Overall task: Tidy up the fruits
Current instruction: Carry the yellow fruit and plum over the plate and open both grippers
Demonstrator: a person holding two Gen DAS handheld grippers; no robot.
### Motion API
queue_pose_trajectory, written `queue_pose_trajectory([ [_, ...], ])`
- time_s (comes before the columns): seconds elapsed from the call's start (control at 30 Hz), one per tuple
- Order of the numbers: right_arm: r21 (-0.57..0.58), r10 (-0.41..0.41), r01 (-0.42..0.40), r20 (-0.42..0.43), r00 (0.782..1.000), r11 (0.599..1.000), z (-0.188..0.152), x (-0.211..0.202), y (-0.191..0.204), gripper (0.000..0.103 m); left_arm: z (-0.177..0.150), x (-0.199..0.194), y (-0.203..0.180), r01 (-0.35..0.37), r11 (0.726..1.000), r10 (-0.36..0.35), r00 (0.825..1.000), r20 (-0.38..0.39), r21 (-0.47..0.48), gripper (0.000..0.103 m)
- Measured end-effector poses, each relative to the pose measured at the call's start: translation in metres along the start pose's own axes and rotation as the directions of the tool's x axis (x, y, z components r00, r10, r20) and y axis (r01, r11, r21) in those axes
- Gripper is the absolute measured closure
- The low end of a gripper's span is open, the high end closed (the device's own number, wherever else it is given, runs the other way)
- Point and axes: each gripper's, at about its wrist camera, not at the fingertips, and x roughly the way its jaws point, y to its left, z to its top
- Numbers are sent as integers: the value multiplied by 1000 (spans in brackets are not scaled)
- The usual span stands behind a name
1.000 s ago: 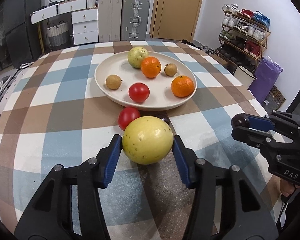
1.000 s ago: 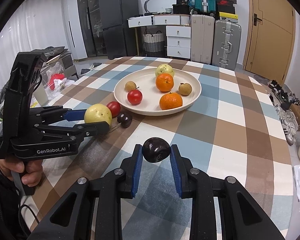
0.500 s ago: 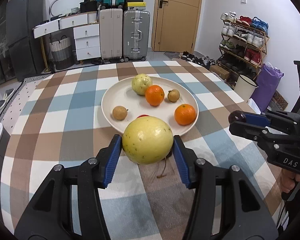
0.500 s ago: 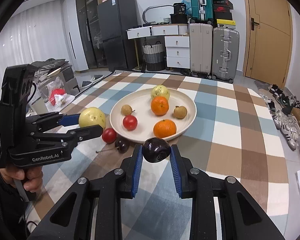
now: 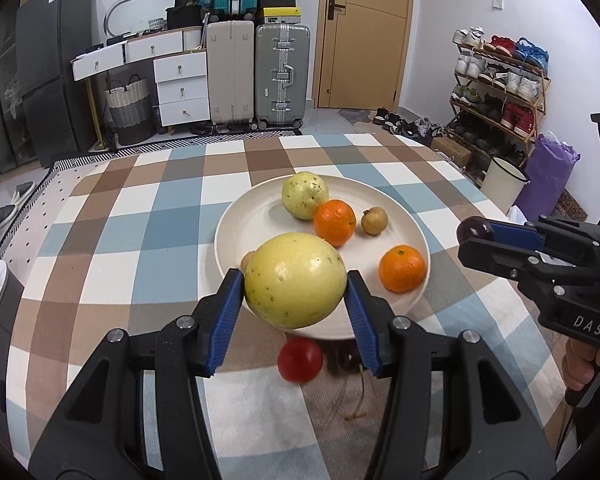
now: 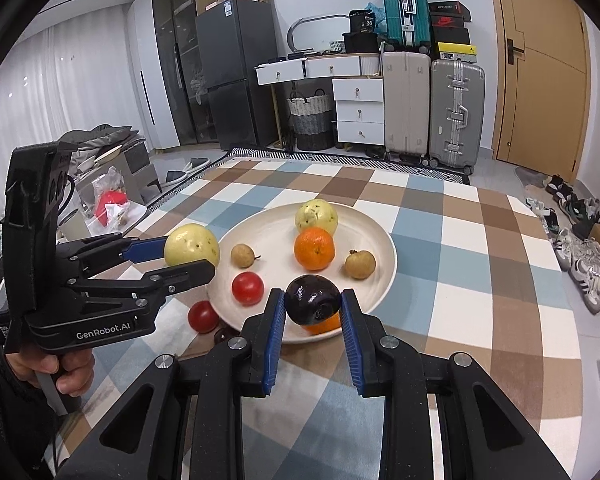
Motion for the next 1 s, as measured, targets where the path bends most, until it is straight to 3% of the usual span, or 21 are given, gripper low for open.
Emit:
queue_pose_trajectory([
  [0.53,-28,-5,5,-2,1000,1000,24,44,-9,75,24,40,12,-14,1000,14,1000,-8,7,54],
  [1.0,16,17,-17,-21,1000,1000,13,61,-20,75,17,59,13,-5,1000,5,999,-32,15,54],
])
